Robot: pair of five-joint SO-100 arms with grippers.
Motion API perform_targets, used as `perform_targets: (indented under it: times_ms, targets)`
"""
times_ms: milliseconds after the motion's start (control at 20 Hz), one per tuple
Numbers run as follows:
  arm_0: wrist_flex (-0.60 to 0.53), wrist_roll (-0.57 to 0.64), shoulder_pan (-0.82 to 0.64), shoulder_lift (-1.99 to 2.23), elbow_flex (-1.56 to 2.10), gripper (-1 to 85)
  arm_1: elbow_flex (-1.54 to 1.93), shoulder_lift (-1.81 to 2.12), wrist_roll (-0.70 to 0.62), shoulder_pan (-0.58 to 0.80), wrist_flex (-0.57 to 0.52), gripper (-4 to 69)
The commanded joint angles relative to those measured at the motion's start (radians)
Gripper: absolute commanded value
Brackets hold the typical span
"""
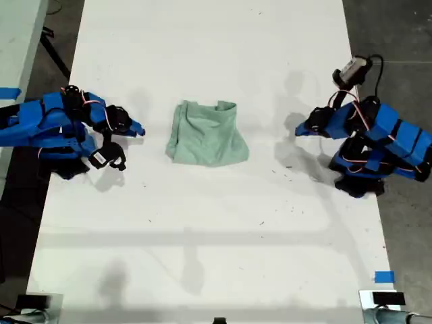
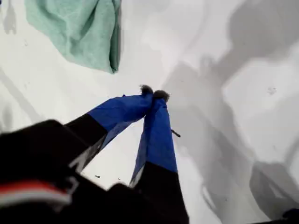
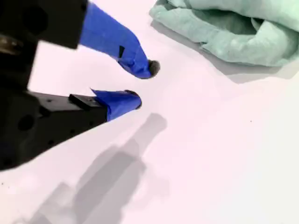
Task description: Fold t-shirt
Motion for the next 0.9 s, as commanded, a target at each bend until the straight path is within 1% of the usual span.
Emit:
perform_targets:
  times_ms: [0, 100, 250, 300, 400, 550, 700, 850]
  targets:
    - [-0.014, -0.034, 0.049, 0.196, 0.110, 1.1, -0.021, 0.014, 0.015, -0.075, -0.123, -1.1]
    - [0.023, -0.046, 0.049, 0.314, 0.183, 0.0, -0.181, -0.259, -0.041, -0.117, -0.242, -1.1]
    - [0.107, -0.048, 0.063, 0.528, 0.255, 0.0, -0.592, -0.779, -0.138, -0.166, -0.345, -1.1]
    - [0.141, -0.044, 0.064, 0.588, 0.255, 0.0, -0.738, -0.933, -0.167, -0.178, -0.357, -1.1]
    - [0.161, -0.044, 0.069, 0.615, 0.258, 0.0, -1.048, -1.229, -0.213, -0.213, -0.348, -1.1]
    - [0.172, -0.043, 0.072, 0.617, 0.258, 0.1, -1.440, -1.606, -0.232, -0.264, -0.296, -1.1]
    - [0.176, -0.046, 0.071, 0.617, 0.258, 1.4, -1.629, -1.798, -0.230, -0.290, -0.276, -1.2]
    - [0.181, -0.046, 0.063, 0.617, 0.258, 1.7, -1.671, -1.847, -0.236, -0.278, -0.262, -1.2]
